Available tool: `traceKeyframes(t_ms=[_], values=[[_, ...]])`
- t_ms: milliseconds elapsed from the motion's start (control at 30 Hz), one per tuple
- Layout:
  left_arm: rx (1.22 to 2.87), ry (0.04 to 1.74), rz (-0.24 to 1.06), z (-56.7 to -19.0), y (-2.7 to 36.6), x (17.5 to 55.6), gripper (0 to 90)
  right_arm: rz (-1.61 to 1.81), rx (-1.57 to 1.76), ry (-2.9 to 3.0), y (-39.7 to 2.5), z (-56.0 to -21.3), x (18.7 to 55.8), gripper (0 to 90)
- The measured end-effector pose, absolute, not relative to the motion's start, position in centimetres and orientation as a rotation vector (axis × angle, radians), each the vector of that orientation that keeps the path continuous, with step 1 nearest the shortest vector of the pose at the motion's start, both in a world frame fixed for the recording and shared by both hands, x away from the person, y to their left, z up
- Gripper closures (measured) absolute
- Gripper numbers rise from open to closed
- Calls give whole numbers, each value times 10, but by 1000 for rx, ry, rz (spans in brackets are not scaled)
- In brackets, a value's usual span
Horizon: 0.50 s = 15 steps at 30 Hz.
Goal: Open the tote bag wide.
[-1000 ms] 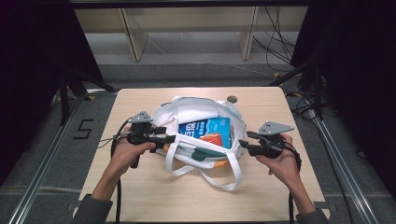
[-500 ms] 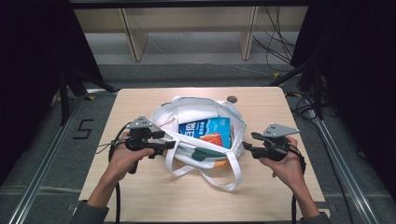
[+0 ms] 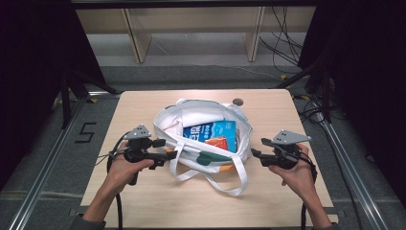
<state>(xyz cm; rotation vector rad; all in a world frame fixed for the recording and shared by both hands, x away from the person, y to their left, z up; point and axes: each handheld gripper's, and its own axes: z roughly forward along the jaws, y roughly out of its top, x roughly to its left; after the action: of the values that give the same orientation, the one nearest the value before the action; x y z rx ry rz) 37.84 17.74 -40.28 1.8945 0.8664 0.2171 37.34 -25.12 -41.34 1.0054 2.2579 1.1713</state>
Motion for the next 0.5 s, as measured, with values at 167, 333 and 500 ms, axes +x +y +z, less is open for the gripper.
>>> traceKeyframes(t_ms=[167, 333, 500], values=[[1914, 859, 216, -405, 178, 372, 293, 1177, 966, 2240, -256, -415, 371, 432], [1916, 850, 216, -410, 180, 366, 289, 1182, 1025, 2240, -258, -418, 363, 424], [1910, 853, 221, -421, 183, 360, 288, 1184, 1035, 2249, -260, -424, 357, 416]])
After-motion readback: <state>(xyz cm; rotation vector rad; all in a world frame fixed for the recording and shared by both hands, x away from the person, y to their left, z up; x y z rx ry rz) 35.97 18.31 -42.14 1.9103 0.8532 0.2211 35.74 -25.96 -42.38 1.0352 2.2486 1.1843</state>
